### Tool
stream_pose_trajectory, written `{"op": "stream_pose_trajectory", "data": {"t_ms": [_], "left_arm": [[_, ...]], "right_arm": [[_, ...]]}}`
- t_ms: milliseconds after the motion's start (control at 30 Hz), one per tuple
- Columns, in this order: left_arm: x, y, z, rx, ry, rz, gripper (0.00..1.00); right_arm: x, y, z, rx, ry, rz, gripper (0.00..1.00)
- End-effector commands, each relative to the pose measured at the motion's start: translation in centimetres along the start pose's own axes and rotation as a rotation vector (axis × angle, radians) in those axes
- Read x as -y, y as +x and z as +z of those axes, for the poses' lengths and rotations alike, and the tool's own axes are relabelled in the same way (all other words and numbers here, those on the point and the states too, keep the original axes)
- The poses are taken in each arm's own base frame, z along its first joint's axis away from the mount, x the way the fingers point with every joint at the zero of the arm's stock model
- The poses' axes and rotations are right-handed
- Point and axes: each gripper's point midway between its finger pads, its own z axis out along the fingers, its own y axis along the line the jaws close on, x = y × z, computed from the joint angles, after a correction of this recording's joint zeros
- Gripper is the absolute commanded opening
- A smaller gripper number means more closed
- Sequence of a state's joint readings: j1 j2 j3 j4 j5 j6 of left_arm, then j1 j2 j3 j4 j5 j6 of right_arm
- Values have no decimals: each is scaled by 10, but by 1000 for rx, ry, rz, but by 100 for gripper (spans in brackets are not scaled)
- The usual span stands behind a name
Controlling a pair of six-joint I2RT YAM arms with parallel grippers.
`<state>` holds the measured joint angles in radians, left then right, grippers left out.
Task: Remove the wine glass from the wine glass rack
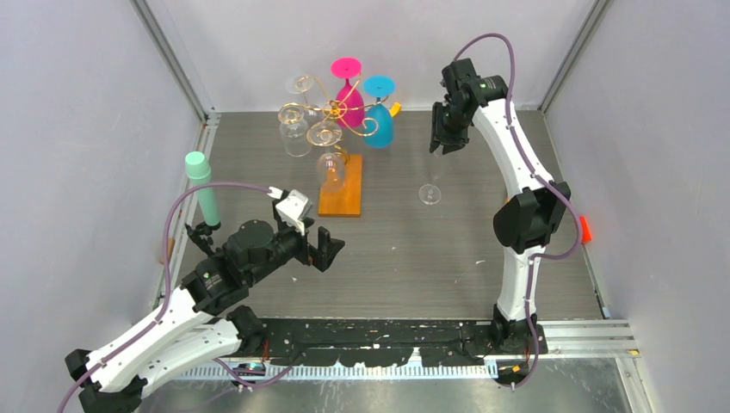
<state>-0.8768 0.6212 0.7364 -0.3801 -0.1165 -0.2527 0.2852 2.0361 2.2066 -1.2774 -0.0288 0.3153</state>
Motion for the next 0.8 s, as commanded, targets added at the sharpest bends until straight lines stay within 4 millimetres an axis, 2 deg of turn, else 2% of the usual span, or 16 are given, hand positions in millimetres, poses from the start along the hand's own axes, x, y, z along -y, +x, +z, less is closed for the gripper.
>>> {"op": "stream_pose_trajectory", "data": {"t_ms": [0,233,333,367,400,433,467,500,533,567,600,633,667,700,733,767], "left_arm": [[-4,-20,-5,3,-41,3,99],[-1,-46,-6,46,-47,-5,100],[13,-69,-9,117,22,4,100],[17,-80,-11,151,45,9,100],[22,-90,-13,174,66,16,100],[27,-102,-16,202,86,22,100],[30,-114,-18,227,96,25,100],[32,-125,-19,245,101,28,100],[33,-137,-19,258,97,30,100],[35,-153,-19,275,89,27,100],[33,-159,-18,274,69,23,100],[32,-169,-15,275,52,17,100],[31,-178,-11,275,32,11,100],[29,-193,-12,291,7,2,100],[25,-197,-2,268,-34,-6,100],[19,-202,5,256,-77,-19,100]], "right_arm": [[-14,-17,-42,109,-53,-38,41],[-17,-22,-83,211,-83,-34,46],[-17,-19,-99,256,-104,-22,46],[-19,-22,-115,305,-124,-18,46],[-18,-16,-112,295,-127,-5,46],[-21,-18,-129,351,-153,-1,45],[-19,-11,-125,338,-153,17,45],[-21,-12,-142,393,-181,22,45],[-19,-3,-137,376,-183,38,45],[-21,-2,-155,430,-216,48,44],[-18,7,-148,410,-214,55,44],[-20,10,-163,451,-243,58,44],[-18,19,-158,433,-247,74,44],[-21,22,-171,465,-285,81,44],[-21,31,-164,442,-290,87,44],[-24,36,-176,464,-331,94,44]]}}
